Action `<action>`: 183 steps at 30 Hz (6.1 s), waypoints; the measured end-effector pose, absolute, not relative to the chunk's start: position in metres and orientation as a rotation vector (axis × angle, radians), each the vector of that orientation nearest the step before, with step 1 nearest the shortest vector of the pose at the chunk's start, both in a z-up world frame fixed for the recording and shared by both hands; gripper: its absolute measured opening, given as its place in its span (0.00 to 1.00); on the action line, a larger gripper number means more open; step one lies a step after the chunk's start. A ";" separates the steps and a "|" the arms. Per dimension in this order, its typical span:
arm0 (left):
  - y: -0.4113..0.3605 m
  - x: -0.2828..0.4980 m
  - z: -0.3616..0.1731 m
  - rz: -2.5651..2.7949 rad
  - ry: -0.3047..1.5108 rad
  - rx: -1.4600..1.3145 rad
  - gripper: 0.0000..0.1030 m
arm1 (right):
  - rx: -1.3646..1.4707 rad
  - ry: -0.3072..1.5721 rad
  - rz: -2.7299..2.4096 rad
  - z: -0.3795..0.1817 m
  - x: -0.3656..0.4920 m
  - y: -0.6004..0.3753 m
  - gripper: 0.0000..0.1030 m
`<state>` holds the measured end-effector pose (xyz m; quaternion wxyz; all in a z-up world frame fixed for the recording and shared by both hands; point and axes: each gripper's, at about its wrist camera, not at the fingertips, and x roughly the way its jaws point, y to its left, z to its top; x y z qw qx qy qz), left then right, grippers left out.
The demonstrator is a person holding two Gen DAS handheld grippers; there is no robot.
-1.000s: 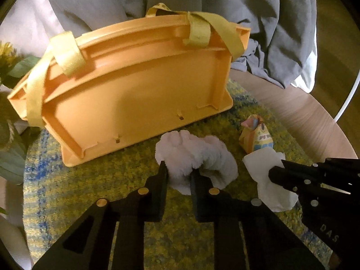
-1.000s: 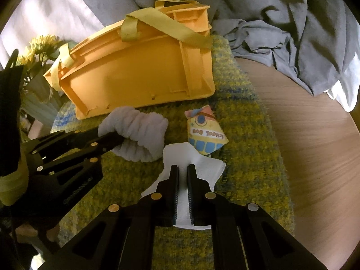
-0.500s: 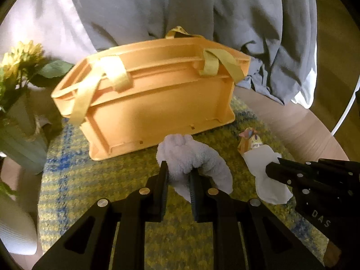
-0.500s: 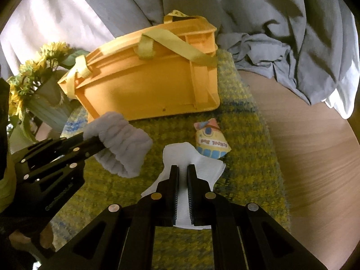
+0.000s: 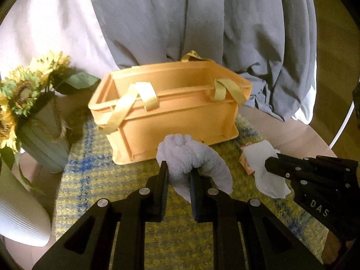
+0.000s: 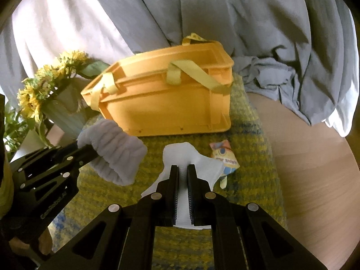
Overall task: Organize soft objects
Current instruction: 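Lift wristband and tissue with both grippers over the orange crate, then open both grippers to drop wristband and tissue into the crate, then withdraw both grippers and move right gripper toward the School Bus toy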
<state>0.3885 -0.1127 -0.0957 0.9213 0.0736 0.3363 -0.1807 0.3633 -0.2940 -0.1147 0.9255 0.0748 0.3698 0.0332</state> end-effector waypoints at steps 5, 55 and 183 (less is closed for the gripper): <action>-0.107 0.383 -0.084 -0.365 0.659 0.140 0.18 | 0.141 0.716 0.074 -0.102 0.360 -0.291 0.09; -0.078 0.382 0.042 -0.304 0.293 0.039 0.17 | 0.120 0.343 0.112 0.018 0.379 -0.271 0.09; -0.116 0.390 -0.035 -0.074 0.539 0.167 0.93 | 0.086 0.725 -0.014 -0.073 0.402 -0.315 0.72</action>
